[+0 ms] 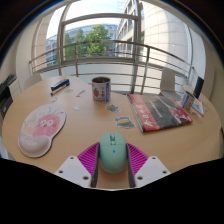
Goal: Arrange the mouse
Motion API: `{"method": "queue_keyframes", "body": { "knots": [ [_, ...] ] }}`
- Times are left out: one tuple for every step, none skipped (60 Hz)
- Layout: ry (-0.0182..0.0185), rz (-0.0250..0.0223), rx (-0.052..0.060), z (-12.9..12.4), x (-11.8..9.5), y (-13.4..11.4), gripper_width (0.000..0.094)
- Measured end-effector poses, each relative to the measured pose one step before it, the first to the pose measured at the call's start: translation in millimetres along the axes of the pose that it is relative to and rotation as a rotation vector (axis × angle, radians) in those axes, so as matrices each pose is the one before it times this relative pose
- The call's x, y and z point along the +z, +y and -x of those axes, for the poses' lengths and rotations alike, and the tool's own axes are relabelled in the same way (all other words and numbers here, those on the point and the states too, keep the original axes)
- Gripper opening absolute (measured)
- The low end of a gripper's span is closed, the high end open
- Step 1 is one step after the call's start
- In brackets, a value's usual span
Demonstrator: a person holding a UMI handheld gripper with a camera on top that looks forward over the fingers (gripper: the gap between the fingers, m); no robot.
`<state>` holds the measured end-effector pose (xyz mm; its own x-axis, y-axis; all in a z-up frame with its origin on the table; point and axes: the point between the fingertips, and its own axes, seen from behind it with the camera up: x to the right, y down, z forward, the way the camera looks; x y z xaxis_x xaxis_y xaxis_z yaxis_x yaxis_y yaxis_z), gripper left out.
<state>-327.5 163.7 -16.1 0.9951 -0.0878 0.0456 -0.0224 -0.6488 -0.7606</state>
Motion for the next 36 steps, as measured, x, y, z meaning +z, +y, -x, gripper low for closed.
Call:
{"method": "queue_keyframes", "body": {
  "knots": [
    [0.00346, 0.00473, 0.0006, 0.09, -0.07, 0.14, 0.0414],
    [0.00344, 0.00216, 0.0013, -0.06, -0.49, -0.58, 0.0408],
    [0.00419, 0.00036, 0.0041, -0.25, -0.24, -0.75, 0.0406],
    [0.00590, 0.00383, 0.0034, -0.32, -0.79, -0.55, 0.0402],
    [0.00690, 0.00225, 0.0048, -0.19, -1.07, -1.20, 0.0402],
    [0.00583, -0.00141, 0.0045, 0.14, -1.71, -1.74, 0.0401],
    [0.00675, -0.00262, 0.0036, 0.11, -1.93, -2.83, 0.0403],
    [0.00848, -0.00600, 0.0031, -0.48, -2.26, -4.65, 0.0403],
    [0.00957, -0.00957, 0.0036, -0.48, -2.84, -6.05, 0.0401],
    [0.00953, -0.01264, 0.0037, -0.35, -3.54, -7.40, 0.0402],
    [0.00919, -0.01544, 0.0039, -0.10, -3.59, -8.79, 0.0403],
    [0.00843, -0.01379, 0.0039, -0.22, -3.72, -10.91, 0.0403],
    [0.00933, -0.01976, 0.0061, 0.08, -5.16, -11.32, 0.0402],
    [0.00922, -0.01917, 0.0068, 0.74, -5.37, -11.71, 0.0403],
    [0.00871, -0.01989, 0.0090, 0.62, -5.36, -12.72, 0.0402],
    [0.00641, -0.01869, 0.0091, 1.58, -5.36, -12.95, 0.0401],
    [0.00494, -0.01974, 0.0100, 2.36, -5.57, -14.05, 0.0401],
    [0.00439, -0.02343, 0.0113, 2.94, -5.22, -14.89, 0.0401],
    [0.00217, -0.02534, 0.0110, 4.12, -5.23, -15.27, 0.0402],
    [-0.00101, -0.02494, 0.0098, 5.48, -4.94, -15.12, 0.0401],
    [-0.00321, -0.02194, 0.0056, 6.41, -4.66, -16.28, 0.0401],
    [-0.00501, -0.02404, 0.0073, 7.67, -4.71, -13.60, 0.0401],
    [-0.00422, -0.02206, 0.0062, 6.32, -2.53, -13.00, 0.0402],
    [-0.00582, -0.02407, 0.0061, 8.46, -3.81, -11.87, 0.0401],
    [-0.00757, -0.02059, 0.0034, 9.53, -3.14, -10.53, 0.0401],
    [-0.01073, -0.01585, -0.0006, 10.23, -2.13, -8.38, 0.0400],
    [-0.01110, -0.01283, -0.0034, 10.72, -1.88, -6.48, 0.0400],
    [-0.00889, -0.01154, -0.0054, 10.34, -0.83, -5.00, 0.0400],
    [-0.00727, -0.00756, -0.0063, 10.23, -0.12, -2.81, 0.0401],
    [-0.00869, -0.00377, -0.0059, 10.46, 0.72, -1.07, 0.0401],
    [-0.01173, -0.00093, -0.0035, 11.41, 1.05, 1.09, 0.0400],
    [-0.01446, 0.00332, -0.0003, 12.06, 1.66, 3.41, 0.0400],
    [-0.01288, 0.00705, 0.0044, 18.30, 1.54, 1.80, 0.0399],
    [-0.01178, 0.01393, 0.0039, 7.29, 7.70, 5.68, 0.0399],
    [-0.01234, 0.01817, 0.0043, 10.45, 4.37, 9.20, 0.0399],
    [-0.01243, 0.02171, 0.0023, 10.10, 5.40, 11.86, 0.0399]
  ]
}}
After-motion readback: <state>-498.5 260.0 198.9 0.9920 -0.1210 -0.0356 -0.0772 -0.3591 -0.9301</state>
